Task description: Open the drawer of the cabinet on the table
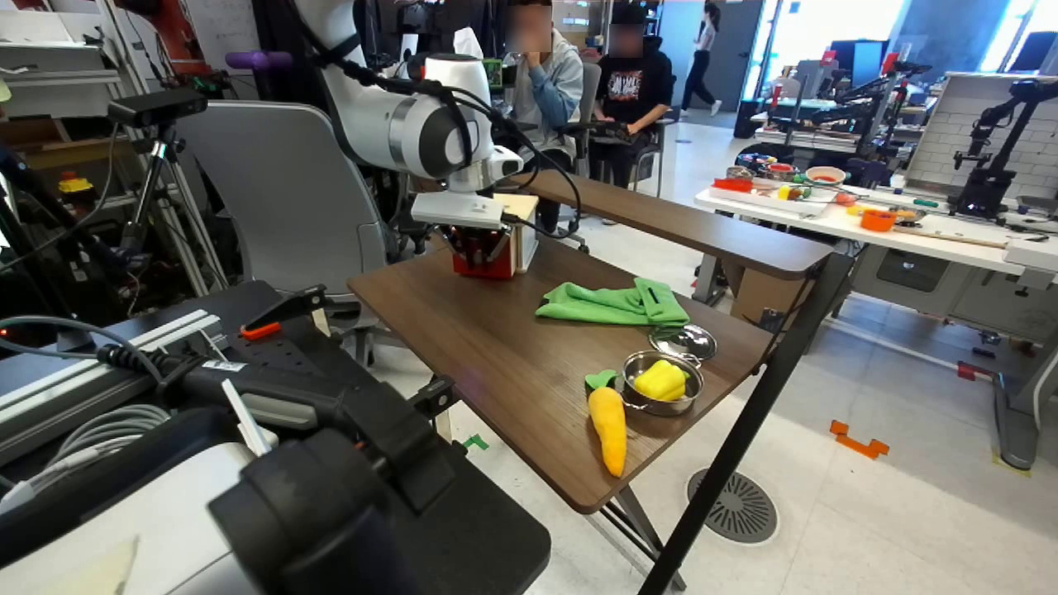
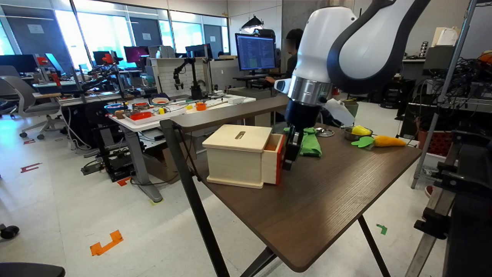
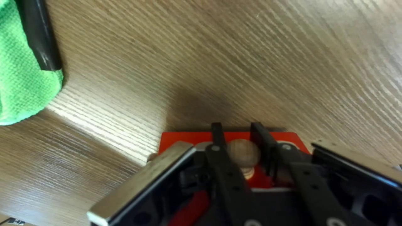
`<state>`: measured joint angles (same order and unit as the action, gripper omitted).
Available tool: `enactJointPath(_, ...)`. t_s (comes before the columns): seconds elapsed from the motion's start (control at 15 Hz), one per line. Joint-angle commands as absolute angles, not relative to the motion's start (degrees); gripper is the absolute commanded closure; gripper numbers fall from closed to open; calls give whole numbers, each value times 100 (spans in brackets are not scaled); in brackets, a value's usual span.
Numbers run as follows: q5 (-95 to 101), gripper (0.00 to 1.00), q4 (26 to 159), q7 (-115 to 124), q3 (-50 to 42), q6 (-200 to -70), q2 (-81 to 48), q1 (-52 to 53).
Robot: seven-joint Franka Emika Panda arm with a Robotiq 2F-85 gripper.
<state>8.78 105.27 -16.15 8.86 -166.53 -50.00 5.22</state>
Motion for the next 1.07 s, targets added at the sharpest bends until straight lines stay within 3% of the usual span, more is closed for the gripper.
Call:
enactJointPath(0.0,905,93,11153,-1461,975,-16504,-4734,638)
enactJointPath(0.73,881,93,11297,-1456,1008,-16446,-4683,616)
enactJointPath(0.8,867,90,11304,-1443,1010,-16427,-4678,610)
enactJointPath(0.87,851,48,11286,-1435,1019,-16405,-4691,601)
enactJointPath(1.0,847,41,11310,-1423,1023,-16385,-4694,603)
